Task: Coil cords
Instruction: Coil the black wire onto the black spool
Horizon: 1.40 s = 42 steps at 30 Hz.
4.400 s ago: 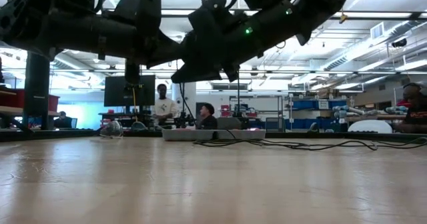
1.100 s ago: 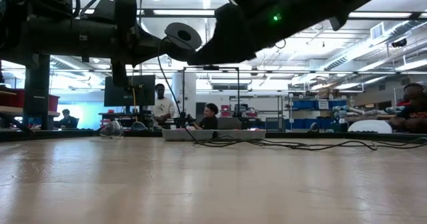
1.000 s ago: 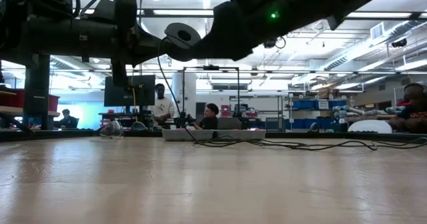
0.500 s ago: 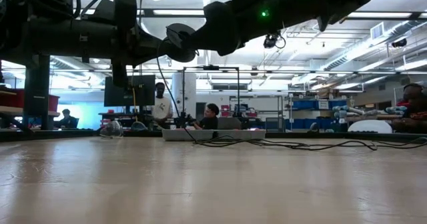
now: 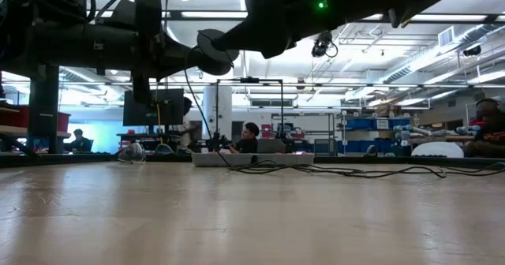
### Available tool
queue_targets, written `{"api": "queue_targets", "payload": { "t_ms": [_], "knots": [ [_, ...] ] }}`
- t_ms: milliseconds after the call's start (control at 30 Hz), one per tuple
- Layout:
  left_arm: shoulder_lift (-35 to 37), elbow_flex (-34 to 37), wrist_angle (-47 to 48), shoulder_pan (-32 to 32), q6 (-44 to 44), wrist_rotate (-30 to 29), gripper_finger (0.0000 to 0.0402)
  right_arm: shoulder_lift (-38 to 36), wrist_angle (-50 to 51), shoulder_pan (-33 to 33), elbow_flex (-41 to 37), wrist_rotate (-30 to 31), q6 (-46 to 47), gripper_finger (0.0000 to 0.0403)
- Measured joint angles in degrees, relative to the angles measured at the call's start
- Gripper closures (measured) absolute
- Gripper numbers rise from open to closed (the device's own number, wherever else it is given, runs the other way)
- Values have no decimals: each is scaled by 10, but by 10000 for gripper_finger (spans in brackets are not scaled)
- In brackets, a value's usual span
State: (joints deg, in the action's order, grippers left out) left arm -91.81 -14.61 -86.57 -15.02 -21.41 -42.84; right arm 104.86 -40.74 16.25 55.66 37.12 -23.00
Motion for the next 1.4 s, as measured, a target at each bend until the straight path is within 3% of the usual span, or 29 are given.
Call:
{"api": "queue_targets", "payload": {
  "t_ms": [300, 600, 967, 1233, 1400],
  "knots": [
    [0, 0, 0, 0, -2, 0, 401, 0, -1, -19, 0, 0, -11, 310],
    [0, -16, -1, 0, 0, 13, 401, 0, 50, -43, 0, -92, 70, 311],
    [0, -22, -1, 0, -2, 24, 401, 0, 55, -45, 0, -69, 84, 311],
    [0, -23, 28, 0, 0, 3, 401, 0, 15, -24, 0, -111, 89, 311],
    [0, -23, 30, 0, 0, -1, 401, 0, -18, -11, 0, -95, 33, 311]
  ]
}}
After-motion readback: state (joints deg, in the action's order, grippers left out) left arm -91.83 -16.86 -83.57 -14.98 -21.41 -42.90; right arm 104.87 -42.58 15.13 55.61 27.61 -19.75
